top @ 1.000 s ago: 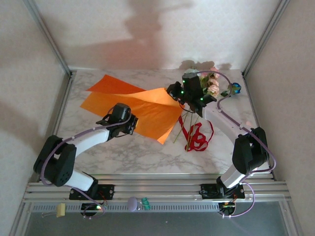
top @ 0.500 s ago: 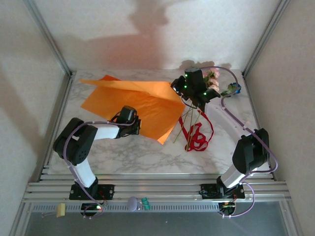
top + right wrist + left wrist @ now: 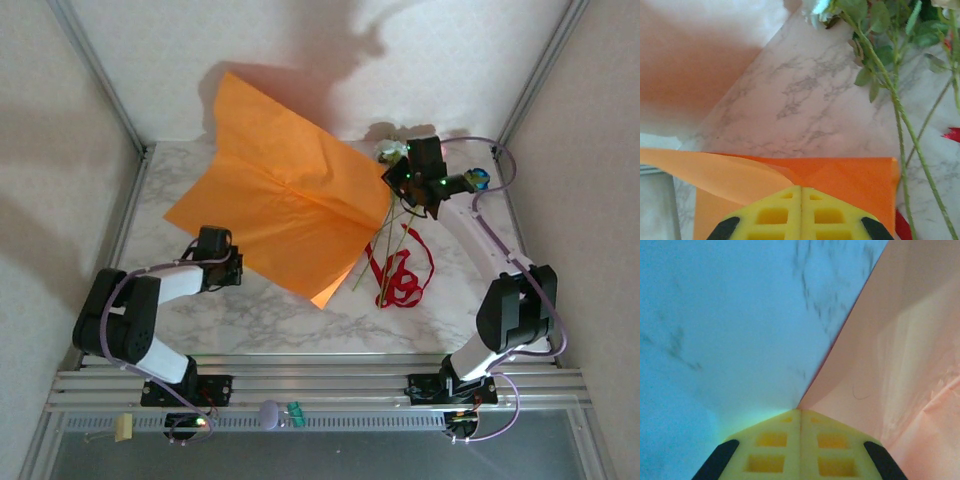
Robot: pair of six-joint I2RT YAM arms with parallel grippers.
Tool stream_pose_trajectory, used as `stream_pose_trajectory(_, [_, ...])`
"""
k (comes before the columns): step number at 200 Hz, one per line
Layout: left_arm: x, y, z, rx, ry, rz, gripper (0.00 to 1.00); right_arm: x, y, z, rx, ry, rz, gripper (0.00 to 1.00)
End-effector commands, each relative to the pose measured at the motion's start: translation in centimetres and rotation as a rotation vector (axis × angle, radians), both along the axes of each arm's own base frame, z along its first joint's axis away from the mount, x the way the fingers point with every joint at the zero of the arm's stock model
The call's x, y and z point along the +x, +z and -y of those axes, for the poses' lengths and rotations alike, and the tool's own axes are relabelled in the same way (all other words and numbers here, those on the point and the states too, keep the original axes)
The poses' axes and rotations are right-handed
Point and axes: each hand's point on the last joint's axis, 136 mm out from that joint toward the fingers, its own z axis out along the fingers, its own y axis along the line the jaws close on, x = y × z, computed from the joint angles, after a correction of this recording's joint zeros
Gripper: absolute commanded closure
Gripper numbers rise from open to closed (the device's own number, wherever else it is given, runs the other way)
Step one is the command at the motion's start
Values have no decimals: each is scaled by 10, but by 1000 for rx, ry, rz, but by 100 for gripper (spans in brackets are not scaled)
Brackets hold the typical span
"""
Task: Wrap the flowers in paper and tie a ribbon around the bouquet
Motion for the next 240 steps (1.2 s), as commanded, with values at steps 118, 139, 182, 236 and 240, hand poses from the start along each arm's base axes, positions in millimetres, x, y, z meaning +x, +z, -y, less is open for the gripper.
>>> stream_pose_trajectory(118, [39, 78, 156, -171, -339, 150, 92, 11, -15, 15, -39, 5, -108, 100])
stream_pose_trajectory(139, [46, 59, 187, -187, -375, 119, 92, 19, -11, 16, -75, 25, -83, 100])
stream_pose_trajectory(182, [15, 7, 168, -108, -383, -19, 94, 33, -9, 17, -175, 84, -62, 100])
stream_pose_trajectory(236, [-53, -20, 127, -77, -354, -118, 95, 39, -18, 19, -238, 123, -65, 100])
stream_pose_trajectory(240, [-57, -21, 121, -70, -345, -125, 95, 39, -18, 20, -244, 123, -65, 100])
